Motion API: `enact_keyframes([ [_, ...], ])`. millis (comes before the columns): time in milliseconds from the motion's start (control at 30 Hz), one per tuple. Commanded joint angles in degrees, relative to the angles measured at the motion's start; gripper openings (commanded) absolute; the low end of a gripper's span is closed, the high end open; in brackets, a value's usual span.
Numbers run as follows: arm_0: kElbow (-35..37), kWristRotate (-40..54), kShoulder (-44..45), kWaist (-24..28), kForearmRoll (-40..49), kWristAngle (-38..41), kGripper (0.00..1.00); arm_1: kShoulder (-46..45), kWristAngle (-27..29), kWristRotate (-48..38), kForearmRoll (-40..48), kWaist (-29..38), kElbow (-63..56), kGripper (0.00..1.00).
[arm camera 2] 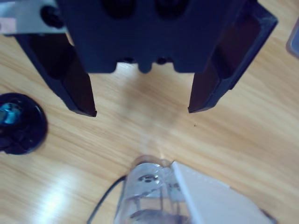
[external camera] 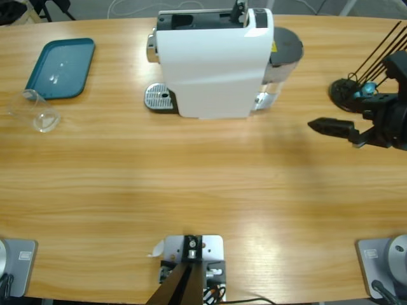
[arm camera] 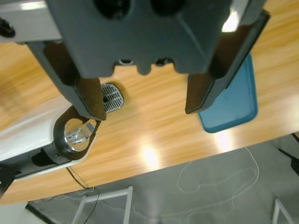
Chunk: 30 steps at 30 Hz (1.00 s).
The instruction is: Pour coffee
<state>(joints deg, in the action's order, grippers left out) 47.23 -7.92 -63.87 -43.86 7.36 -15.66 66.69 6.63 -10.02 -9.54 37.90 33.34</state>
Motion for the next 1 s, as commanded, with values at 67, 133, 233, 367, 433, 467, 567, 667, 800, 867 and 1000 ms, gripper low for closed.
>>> enact_keyframes([
  [67,-8.68,2.42,2.44,-0.62,-6.50,-0.78,0.872,-10.37,12.32,-9.90,-5.63,-8.79,0.04,0.777],
  [133,-9.29,1.70,2.19,-0.62,-7.10,-0.79,0.872,-10.87,14.28,-11.78,-8.69,-14.76,0.97,0.761],
  [233,-9.35,2.02,2.00,-0.56,-7.10,-1.34,0.872,-9.57,14.00,-11.92,-11.24,-22.23,2.57,0.766],
  [367,-9.45,2.03,1.73,-0.05,-7.10,-1.92,0.872,-5.72,10.80,-12.04,-10.80,-25.29,3.05,0.766],
  [433,-9.70,1.95,1.73,0.00,-7.21,-1.92,0.872,-4.02,9.06,-12.02,-9.41,-25.56,3.03,0.766],
  [467,-9.93,1.72,1.64,0.00,-7.33,-1.92,0.871,-2.82,8.15,-11.95,-8.22,-25.61,2.87,0.766],
  [567,-10.68,1.42,1.24,0.17,-8.03,-1.92,0.868,2.06,5.99,-11.74,-3.91,-25.68,1.71,0.766],
  [667,-10.93,1.52,0.71,0.65,-8.72,-1.92,0.872,7.05,5.50,-11.43,1.10,-25.68,-0.80,0.766],
  [800,-11.09,1.68,-0.96,1.14,-10.07,-1.92,0.868,10.50,6.11,-10.04,4.21,-26.23,-0.91,0.766],
  [867,-11.56,1.68,-1.71,1.14,-11.27,-1.92,0.870,11.71,6.11,-9.84,5.11,-27.28,-0.89,0.766],
  [1000,-11.81,1.68,-3.03,1.14,-12.53,-1.92,0.870,13.44,6.39,-9.76,6.71,-28.60,-0.66,0.764],
])
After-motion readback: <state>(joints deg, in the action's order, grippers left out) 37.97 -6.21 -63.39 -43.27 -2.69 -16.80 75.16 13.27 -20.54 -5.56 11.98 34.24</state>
